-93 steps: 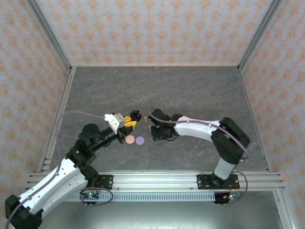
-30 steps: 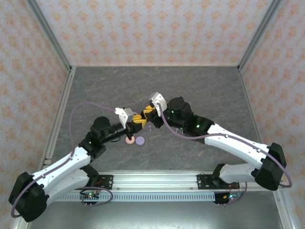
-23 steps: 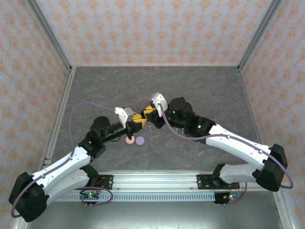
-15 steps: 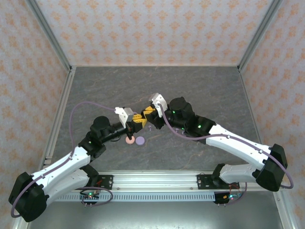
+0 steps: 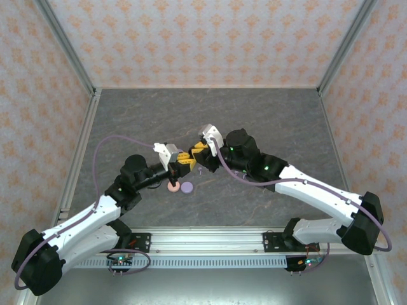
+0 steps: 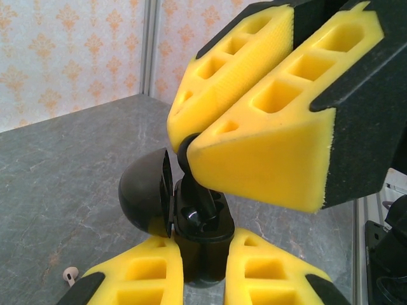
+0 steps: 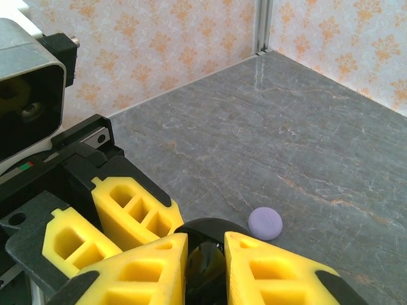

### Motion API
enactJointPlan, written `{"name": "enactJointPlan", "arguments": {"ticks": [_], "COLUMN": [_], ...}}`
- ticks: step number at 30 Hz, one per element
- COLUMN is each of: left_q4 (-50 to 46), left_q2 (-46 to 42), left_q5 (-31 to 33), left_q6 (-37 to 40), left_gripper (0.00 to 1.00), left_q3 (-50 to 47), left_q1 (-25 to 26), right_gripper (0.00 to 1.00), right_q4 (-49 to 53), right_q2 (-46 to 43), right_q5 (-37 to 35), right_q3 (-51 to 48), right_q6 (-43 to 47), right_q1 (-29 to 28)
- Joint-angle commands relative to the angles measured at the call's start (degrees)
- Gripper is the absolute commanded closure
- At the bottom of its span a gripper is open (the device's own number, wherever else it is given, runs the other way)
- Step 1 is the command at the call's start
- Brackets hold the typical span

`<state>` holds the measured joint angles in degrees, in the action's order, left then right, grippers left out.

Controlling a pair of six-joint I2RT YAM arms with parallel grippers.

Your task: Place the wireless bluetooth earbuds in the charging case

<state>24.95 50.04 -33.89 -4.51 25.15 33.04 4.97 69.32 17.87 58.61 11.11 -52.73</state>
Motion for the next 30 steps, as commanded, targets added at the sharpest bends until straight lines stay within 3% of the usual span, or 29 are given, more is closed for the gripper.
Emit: {"name": "enactJointPlan", "arguments": {"ticks": [1, 6, 10, 16, 23, 30], "left_q4": [2.82, 2.8, 2.85, 2.43, 0.36, -1.0], "left_q2": [-0.47, -0.38, -0.3, -0.3, -0.47, -0.6], "left_q5": [-0.04, -0.04, -0.04, -0.05, -0.82, -0.57], "left_q6": [0.12, 0.21, 0.31, 0.67, 3.89, 8.39], "left_gripper": [1.0, 1.0, 1.0, 1.0, 1.0, 1.0], "left_q3": [1.66, 1.48, 1.48, 1.64, 3.08, 5.12], "left_q1": [0.45, 0.45, 0.45, 0.45, 0.45, 0.54], "right_gripper": [0.77, 0.73, 0.61, 0.55, 0.46, 0.36], "right_q4": [2.5, 2.65, 2.59, 4.33, 11.2, 18.42], "right_q2": [-0.31, -0.26, -0.41, -2.18, -4.16, -1.82], "right_q5": [1.29, 1.33, 1.72, 2.48, 5.5, 6.11], "right_q3": [2.27, 3.91, 5.35, 7.92, 9.85, 14.64], "right_q6": [-0.91, -1.49, -2.58, -5.8, -12.17, -15.73], "right_q1": [-0.44, -0.44, -0.34, 1.08, 6.52, 8.16]}}
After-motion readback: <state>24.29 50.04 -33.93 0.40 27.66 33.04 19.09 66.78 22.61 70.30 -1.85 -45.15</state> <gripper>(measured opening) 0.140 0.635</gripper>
